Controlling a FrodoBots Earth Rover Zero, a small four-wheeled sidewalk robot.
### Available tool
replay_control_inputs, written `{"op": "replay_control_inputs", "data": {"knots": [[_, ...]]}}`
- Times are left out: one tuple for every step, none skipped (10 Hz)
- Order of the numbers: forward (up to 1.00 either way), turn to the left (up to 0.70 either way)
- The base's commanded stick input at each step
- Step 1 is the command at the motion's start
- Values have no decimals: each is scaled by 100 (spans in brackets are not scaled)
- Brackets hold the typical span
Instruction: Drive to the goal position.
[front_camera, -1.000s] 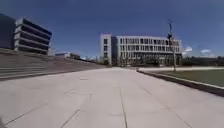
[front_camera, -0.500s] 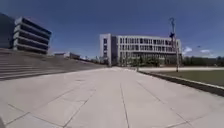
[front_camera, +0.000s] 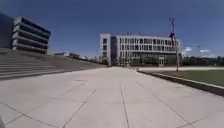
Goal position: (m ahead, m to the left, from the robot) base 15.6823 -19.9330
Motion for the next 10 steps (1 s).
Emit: {"op": "replay_control_inputs", "data": {"knots": [[70,0],[70,0],[70,0],[70,0],[70,0],[70,0],[70,0],[70,0],[70,0],[70,0]]}}
